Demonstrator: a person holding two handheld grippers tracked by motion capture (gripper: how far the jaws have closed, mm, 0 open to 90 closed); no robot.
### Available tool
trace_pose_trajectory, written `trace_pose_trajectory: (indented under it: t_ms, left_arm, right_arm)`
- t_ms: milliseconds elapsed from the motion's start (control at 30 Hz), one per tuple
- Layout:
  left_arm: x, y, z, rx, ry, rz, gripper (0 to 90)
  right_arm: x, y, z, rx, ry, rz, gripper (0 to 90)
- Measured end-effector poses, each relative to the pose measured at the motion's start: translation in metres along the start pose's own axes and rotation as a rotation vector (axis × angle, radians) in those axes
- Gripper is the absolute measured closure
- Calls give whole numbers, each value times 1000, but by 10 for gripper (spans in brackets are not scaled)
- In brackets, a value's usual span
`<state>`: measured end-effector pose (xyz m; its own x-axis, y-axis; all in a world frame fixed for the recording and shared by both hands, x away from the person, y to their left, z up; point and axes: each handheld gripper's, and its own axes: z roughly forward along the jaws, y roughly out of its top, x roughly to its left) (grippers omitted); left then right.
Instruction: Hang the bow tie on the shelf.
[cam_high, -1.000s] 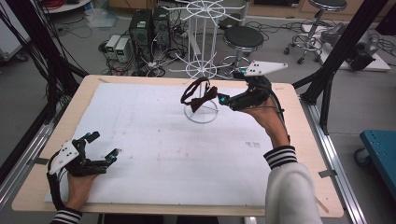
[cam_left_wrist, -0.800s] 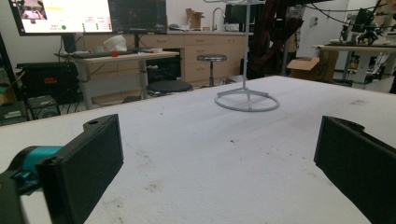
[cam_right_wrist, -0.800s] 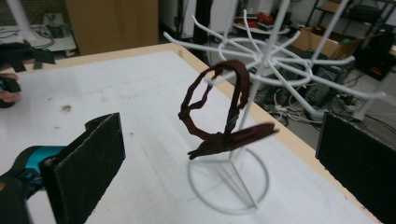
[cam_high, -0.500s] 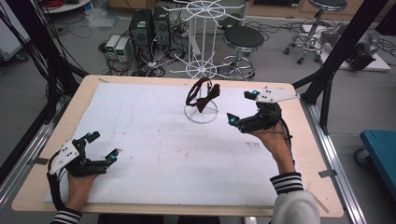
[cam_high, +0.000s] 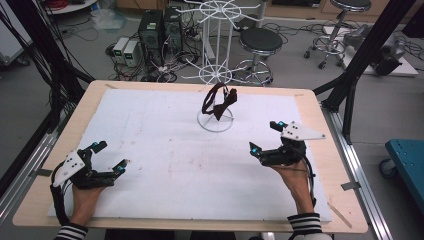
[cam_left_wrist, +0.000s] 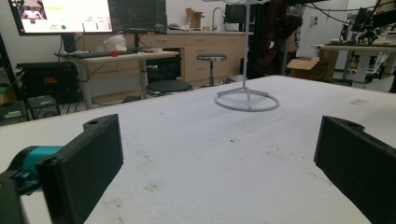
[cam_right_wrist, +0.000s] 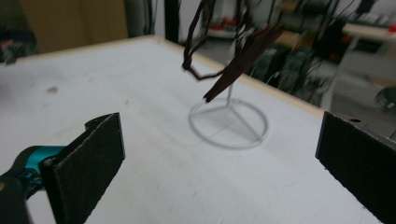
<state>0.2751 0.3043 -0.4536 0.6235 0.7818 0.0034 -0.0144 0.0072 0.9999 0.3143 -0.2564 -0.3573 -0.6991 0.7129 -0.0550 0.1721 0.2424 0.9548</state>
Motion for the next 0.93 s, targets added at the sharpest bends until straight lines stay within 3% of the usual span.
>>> trace_pose_trajectory:
  t_ms: [33,200,467,600,700,933]
  left_arm:
    - [0,0,0,-1,0,-1,17]
    - [0,0,0,-1,0,0,17]
    - [0,0,0,-1,0,0,17]
    - [0,0,0,0,0,0,17]
    - [0,0,0,1,1,0,17]
    - [0,0,0,3,1,8,17]
  right_arm:
    - [5,-9,-4,-74,-44,-5,5]
    - [9,-31,-8,-102,-80,44,6]
    - [21,-70,-11,-164,-156,50,6]
    - [26,-87,-9,-189,-152,63,5]
    - [28,-95,-7,-210,-160,44,5]
    - [27,-98,-9,-218,-165,59,6]
